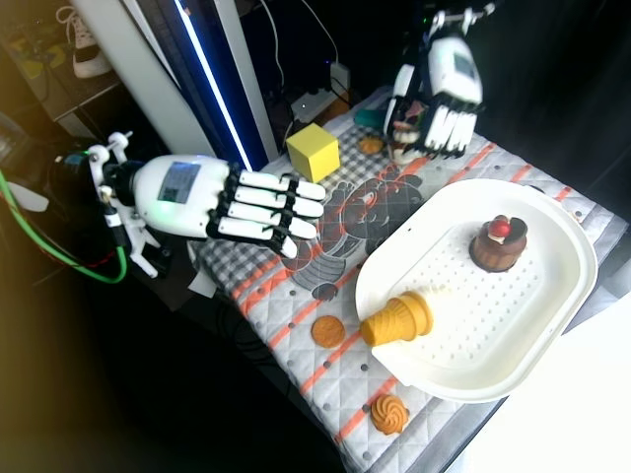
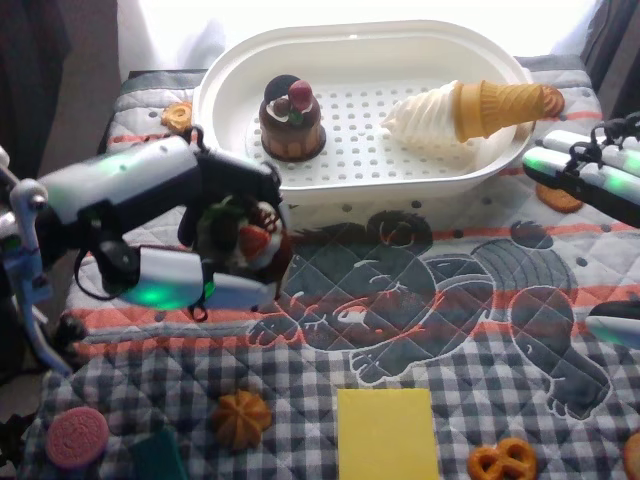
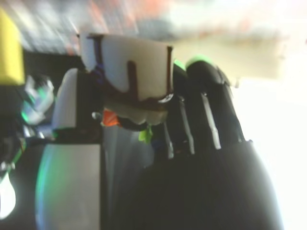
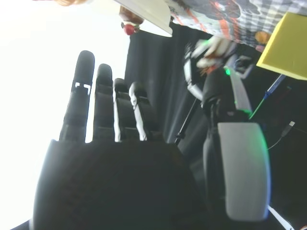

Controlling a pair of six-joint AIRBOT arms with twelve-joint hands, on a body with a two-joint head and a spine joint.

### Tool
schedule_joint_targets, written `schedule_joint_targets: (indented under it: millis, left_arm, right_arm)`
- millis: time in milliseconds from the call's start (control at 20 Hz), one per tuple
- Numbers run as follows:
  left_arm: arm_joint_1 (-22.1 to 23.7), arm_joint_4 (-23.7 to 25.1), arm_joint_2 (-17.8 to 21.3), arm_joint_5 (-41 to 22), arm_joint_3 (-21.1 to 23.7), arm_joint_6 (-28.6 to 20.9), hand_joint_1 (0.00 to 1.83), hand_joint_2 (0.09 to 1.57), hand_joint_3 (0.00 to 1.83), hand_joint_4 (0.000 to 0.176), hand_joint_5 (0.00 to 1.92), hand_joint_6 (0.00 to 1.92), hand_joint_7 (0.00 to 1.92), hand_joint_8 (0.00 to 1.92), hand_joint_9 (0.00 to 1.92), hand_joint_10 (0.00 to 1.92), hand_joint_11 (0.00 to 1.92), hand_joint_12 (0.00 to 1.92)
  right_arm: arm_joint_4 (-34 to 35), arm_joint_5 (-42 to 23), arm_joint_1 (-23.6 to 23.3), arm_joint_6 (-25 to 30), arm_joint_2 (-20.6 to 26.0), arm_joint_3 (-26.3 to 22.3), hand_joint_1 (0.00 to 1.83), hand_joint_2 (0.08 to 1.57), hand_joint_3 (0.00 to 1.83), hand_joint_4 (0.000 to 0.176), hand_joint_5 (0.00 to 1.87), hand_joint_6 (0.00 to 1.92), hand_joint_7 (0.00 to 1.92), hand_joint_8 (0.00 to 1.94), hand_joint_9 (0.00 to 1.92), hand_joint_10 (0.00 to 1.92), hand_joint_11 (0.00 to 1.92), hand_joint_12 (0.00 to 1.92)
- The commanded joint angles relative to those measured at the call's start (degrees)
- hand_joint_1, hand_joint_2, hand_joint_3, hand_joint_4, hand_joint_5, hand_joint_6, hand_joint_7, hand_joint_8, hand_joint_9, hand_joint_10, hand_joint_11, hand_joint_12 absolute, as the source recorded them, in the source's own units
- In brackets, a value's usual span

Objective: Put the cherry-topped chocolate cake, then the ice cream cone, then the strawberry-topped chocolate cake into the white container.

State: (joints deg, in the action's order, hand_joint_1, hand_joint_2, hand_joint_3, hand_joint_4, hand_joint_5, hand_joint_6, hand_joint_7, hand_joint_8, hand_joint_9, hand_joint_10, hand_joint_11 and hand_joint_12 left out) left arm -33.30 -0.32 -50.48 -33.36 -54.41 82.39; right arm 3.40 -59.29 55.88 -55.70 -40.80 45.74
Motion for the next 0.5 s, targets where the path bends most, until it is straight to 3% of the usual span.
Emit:
schedule_joint_targets:
  millis: [0,50,100,150,200,250,300,350,400,450]
  left_arm:
    - [1.72,-0.39,-0.26,-7.30,-0.71,-0.47,1.22,1.23,0.00,0.000,0.78,1.07,0.80,1.57,0.78,1.86,0.76,1.92]
    - [2.63,-0.41,-0.78,-7.36,-1.21,-0.47,1.21,1.23,0.00,0.000,0.78,1.04,0.77,1.63,0.83,1.91,0.84,1.92]
    - [4.65,-0.48,-2.07,-6.66,-2.50,-0.48,1.21,1.23,0.00,0.000,0.75,1.26,0.76,1.47,0.89,1.92,0.92,1.92]
    - [6.61,-0.49,-3.27,-5.66,-3.66,-0.48,1.20,1.26,0.00,0.000,0.74,1.12,0.70,1.69,0.79,1.92,0.80,1.92]
    - [8.72,-0.66,-4.66,-4.34,-5.08,-0.43,1.19,1.27,0.00,0.000,0.72,1.12,0.69,1.73,0.76,1.92,0.80,1.92]
    - [10.32,-1.21,-6.06,-3.05,-6.58,-0.38,1.20,1.26,0.00,0.000,0.74,1.14,0.72,1.66,0.60,1.87,0.61,1.92]
    - [12.07,-1.82,-7.74,-1.61,-8.43,-0.36,1.16,1.25,0.00,0.000,0.74,1.28,0.73,1.49,0.54,1.58,0.44,1.90]
    - [12.70,-2.43,-8.55,-1.11,-9.24,-0.11,1.14,1.25,0.00,0.018,0.74,1.35,0.72,1.42,0.52,1.41,0.36,1.81]
    - [13.75,-3.73,-10.19,0.22,-11.24,0.09,1.15,1.24,0.00,0.000,0.80,1.32,0.69,1.42,0.50,1.32,0.30,1.77]
    - [14.96,-4.60,-12.12,2.31,-13.47,0.09,1.16,1.24,0.00,0.004,0.81,1.30,0.69,1.41,0.48,1.32,0.23,1.82]
  right_arm:
    - [0.30,-7.22,-0.44,0.21,0.17,-0.09,0.56,1.22,0.00,0.001,0.00,0.00,0.06,0.00,0.02,0.49,0.00,1.23]
    - [0.30,-7.25,-0.44,0.21,0.17,-0.08,0.57,1.23,0.00,0.000,0.00,0.00,0.06,0.00,0.00,0.53,0.00,1.26]
    - [0.31,-7.37,-0.44,0.21,0.17,-0.05,0.57,1.23,0.00,0.000,0.00,0.00,0.06,0.00,0.00,0.52,0.00,1.24]
    - [0.31,-7.50,-0.44,0.21,0.16,-0.04,0.57,1.23,0.00,0.000,0.00,0.00,0.06,0.00,0.00,0.52,0.00,1.23]
    - [0.31,-7.54,-0.44,0.21,0.08,0.03,0.56,1.23,0.00,0.000,0.00,0.00,0.05,0.00,0.00,0.51,0.00,1.22]
    - [0.33,-7.54,-0.45,0.21,0.02,0.11,0.55,1.23,0.00,0.000,0.00,0.00,0.05,0.00,0.00,0.49,0.00,1.20]
    - [0.34,-7.54,-0.45,0.21,0.02,0.21,0.55,1.24,0.00,0.000,0.00,0.00,0.05,0.00,0.00,0.48,0.00,1.16]
    - [0.34,-7.54,-0.45,0.21,-0.03,0.27,0.55,1.24,0.00,0.000,0.00,0.00,0.04,0.00,0.00,0.46,0.00,1.11]
    - [0.34,-7.53,-0.45,0.21,-0.21,0.43,0.55,1.24,0.00,0.000,0.00,0.00,0.05,0.00,0.00,0.47,0.00,1.12]
    - [0.34,-7.51,-0.45,0.28,-0.47,0.61,0.55,1.23,0.00,0.000,0.00,0.00,0.05,0.00,0.01,0.47,0.00,1.13]
